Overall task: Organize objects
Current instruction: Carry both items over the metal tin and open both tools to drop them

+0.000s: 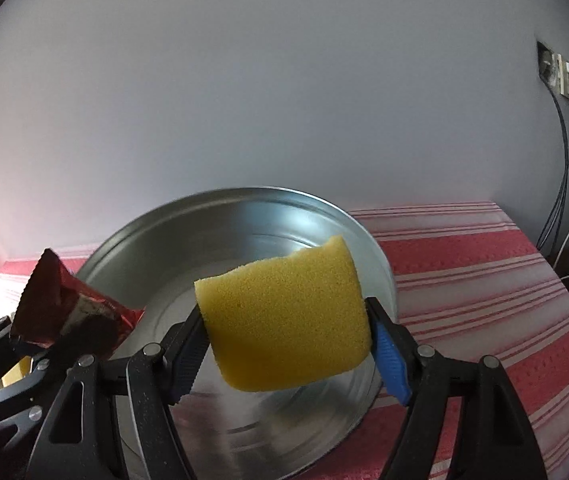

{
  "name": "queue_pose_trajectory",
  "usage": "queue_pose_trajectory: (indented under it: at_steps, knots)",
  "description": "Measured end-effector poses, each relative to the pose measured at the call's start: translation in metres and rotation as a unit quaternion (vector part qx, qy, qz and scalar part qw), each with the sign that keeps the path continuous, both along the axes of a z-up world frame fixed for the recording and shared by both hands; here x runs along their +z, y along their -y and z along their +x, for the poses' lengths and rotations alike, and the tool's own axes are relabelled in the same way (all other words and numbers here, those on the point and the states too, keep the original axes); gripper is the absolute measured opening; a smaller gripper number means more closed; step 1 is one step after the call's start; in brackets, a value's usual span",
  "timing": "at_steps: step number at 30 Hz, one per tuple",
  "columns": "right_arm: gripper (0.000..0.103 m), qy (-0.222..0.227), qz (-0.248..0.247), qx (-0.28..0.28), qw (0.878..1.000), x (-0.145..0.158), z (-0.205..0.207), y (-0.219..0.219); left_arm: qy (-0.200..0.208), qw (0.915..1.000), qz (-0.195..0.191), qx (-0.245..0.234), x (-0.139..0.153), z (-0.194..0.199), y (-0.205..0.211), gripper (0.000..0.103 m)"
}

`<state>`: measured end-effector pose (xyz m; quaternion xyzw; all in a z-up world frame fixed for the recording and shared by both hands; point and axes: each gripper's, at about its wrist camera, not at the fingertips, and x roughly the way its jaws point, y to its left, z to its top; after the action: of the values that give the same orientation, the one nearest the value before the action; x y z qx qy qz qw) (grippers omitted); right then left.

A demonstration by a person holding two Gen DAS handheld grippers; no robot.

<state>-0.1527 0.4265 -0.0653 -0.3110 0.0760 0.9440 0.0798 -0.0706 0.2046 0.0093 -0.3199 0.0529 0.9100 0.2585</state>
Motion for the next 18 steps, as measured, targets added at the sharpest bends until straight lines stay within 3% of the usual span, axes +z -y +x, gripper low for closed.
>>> queue_pose_trajectory:
  at_steps: [6,8,10,12,14,18]
  knots:
    - [0.078,-0.004,-0.006,0.002,1.000,-0.006,0.004,-0.002,0.015,0.9998,-0.005,0.011,-0.010,-0.004,-0.009,0.032]
    - [0.078,-0.007,-0.015,0.003,1.000,-0.005,0.009,-0.001,0.006,0.9996,-0.010,0.027,-0.007,-0.002,-0.004,0.048]
    - [0.078,-0.015,-0.030,0.000,0.999,-0.004,0.012,-0.006,-0.004,0.9988,-0.004,0.048,-0.003,-0.001,0.005,0.085]
    - [0.078,-0.024,-0.056,-0.005,0.998,-0.001,0.017,-0.010,-0.011,0.9983,0.017,0.055,0.001,0.002,0.014,0.102]
    - [0.078,-0.039,-0.100,-0.002,0.994,0.002,0.023,-0.017,-0.021,0.9977,0.034,0.054,0.008,0.007,0.019,0.103]
    - [0.079,-0.064,-0.174,0.009,0.983,0.003,0.027,-0.032,-0.053,0.9960,0.028,0.065,0.018,0.016,0.026,0.103]
